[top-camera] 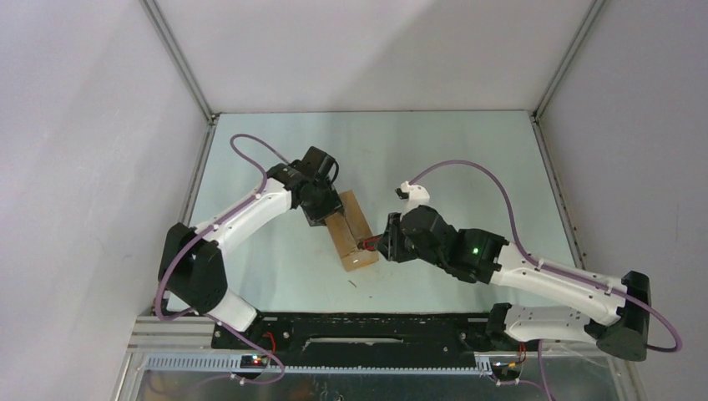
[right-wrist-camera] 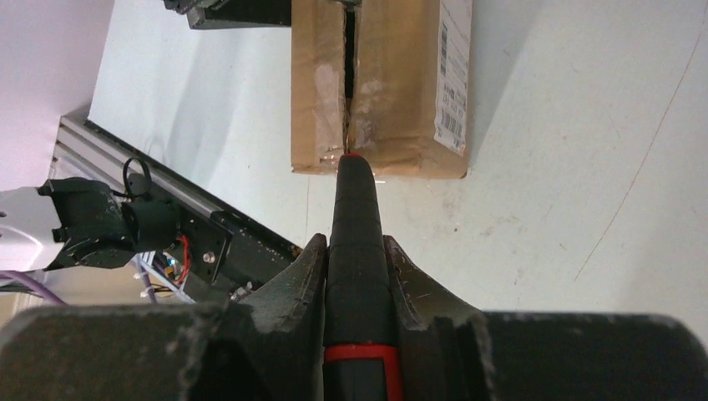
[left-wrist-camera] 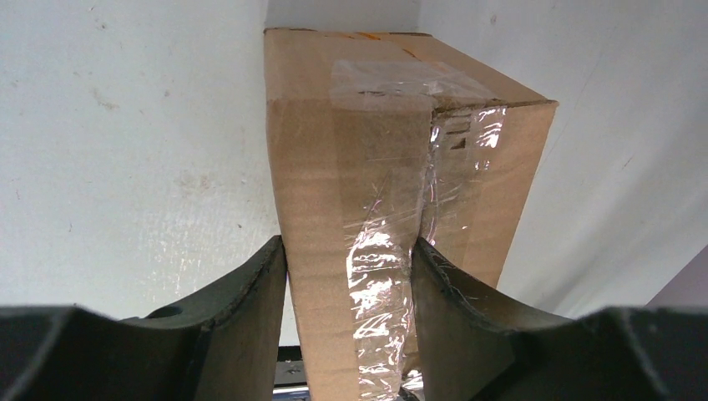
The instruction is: Unpack the express box
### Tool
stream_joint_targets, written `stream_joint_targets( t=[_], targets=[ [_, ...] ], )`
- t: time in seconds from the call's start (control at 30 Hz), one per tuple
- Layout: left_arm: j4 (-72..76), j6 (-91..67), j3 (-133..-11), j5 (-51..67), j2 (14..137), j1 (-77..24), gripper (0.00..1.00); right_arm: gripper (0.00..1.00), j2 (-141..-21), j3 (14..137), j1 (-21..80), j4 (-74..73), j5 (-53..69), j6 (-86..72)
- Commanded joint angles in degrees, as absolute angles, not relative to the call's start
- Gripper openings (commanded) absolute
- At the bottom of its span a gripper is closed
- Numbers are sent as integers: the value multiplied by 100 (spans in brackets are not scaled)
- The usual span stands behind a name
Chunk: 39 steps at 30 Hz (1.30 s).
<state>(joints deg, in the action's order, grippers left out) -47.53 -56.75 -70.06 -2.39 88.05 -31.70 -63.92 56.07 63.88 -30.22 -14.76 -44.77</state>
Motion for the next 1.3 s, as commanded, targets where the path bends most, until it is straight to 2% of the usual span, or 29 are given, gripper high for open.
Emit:
stream_joint_targets(
  t=[0.0, 0.27, 0.33, 0.4, 0.53, 0.6, 0.87, 1.13, 1.27],
  targets=[
    [-4371, -5836, -6788, -1133, 8719, -2953, 35, 0, -6023, 5309, 6540, -4266, -570, -4632],
    [-4353, -5786, -6811, -1067, 8715, -2953, 35, 0, -5640, 5134, 6497, -4459, -560, -4689],
    [-4295, -5704, -6812, -941, 8680, -2966, 39, 0, -5549, 5133, 6452, -4478, -605, -4680],
    [-4217, -5568, -6839, -766, 8611, -2991, 49, 0, -5453, 5133, 6348, -4430, -598, -4645],
    [-4141, -5175, -6989, -458, 8313, -3055, 85, 0, -5316, 5133, 5964, -4151, -363, -4426],
    [-4144, -4892, -7091, -284, 8129, -3059, 98, 0, -5293, 5137, 5719, -3930, -152, -4288],
    [-4242, -3875, -7257, 213, 7128, -3043, 100, 0, -5259, 5221, 4785, -3036, 1012, -3965],
    [-3081, -2468, -6641, 2602, 5910, -3041, 100, 0, -5281, 5223, 3881, -1197, 3214, -4228],
    [-2986, -2136, -6574, 3253, 5752, -3048, 100, 0, -5291, 5221, 3700, -585, 3757, -4397]
  ],
)
